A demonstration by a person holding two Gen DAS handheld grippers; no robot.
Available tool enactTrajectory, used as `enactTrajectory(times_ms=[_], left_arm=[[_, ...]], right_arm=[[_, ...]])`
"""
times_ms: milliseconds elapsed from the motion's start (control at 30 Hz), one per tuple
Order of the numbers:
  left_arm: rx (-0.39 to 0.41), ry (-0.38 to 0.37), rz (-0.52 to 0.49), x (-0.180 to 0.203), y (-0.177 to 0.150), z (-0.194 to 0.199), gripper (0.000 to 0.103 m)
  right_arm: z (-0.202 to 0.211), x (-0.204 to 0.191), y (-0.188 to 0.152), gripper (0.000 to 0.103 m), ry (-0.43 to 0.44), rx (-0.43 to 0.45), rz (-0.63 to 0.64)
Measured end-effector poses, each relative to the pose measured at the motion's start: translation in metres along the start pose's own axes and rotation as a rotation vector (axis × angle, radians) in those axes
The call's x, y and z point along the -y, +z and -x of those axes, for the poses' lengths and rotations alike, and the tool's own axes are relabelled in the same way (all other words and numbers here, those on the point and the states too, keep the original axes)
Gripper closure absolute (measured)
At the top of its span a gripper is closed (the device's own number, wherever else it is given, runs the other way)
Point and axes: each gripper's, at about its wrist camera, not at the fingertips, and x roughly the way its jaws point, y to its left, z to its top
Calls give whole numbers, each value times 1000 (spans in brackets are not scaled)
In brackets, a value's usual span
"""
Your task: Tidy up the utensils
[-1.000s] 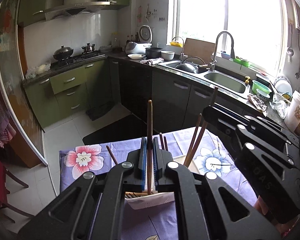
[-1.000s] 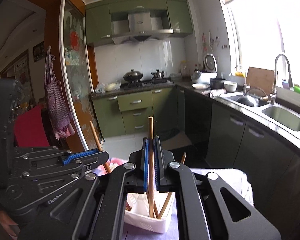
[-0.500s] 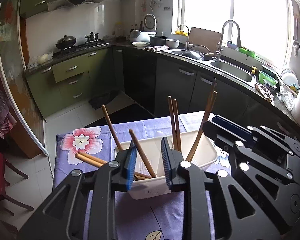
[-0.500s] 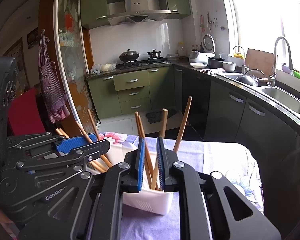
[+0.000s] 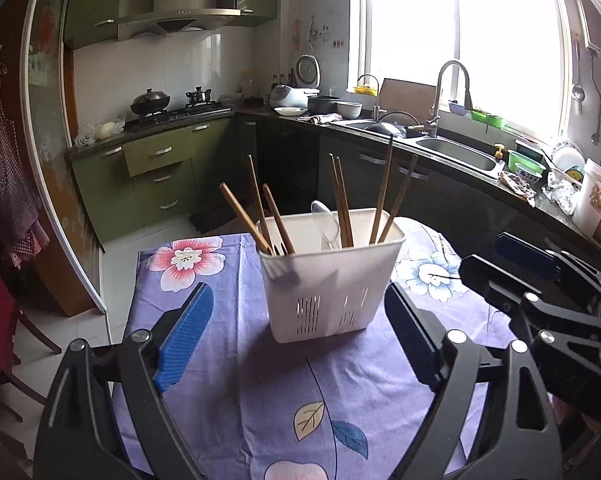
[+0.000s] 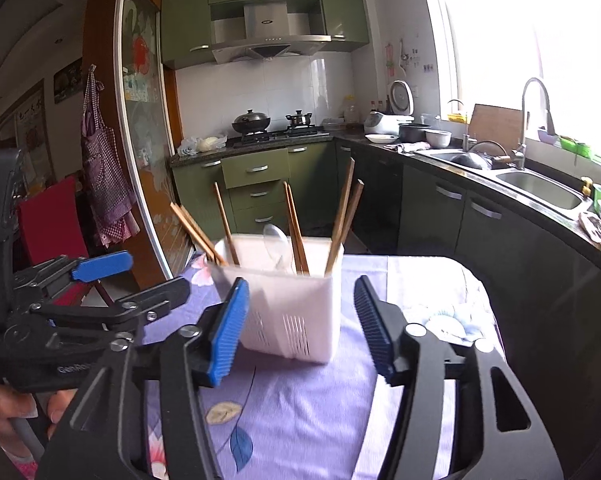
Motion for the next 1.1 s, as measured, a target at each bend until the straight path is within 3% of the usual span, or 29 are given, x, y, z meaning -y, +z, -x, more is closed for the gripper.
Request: enactTrajectory(times_ms=[200, 400, 600, 767, 1100], left_arm=[[41, 54, -27, 6, -50, 33, 13], [52, 63, 28, -2, -86, 64, 7], [90, 117, 24, -9, -103, 104, 7], [124, 106, 44, -13, -100, 128, 7], [136, 117, 44, -14, -99, 142, 7]], right_arm=[[50, 3, -57, 20, -28, -2, -30], [94, -2, -90, 5, -44, 26, -28], [140, -17, -87, 5, -53, 92, -2], [168, -34, -81, 5, -106, 134, 39], [178, -47, -77, 5, -113, 143, 58]])
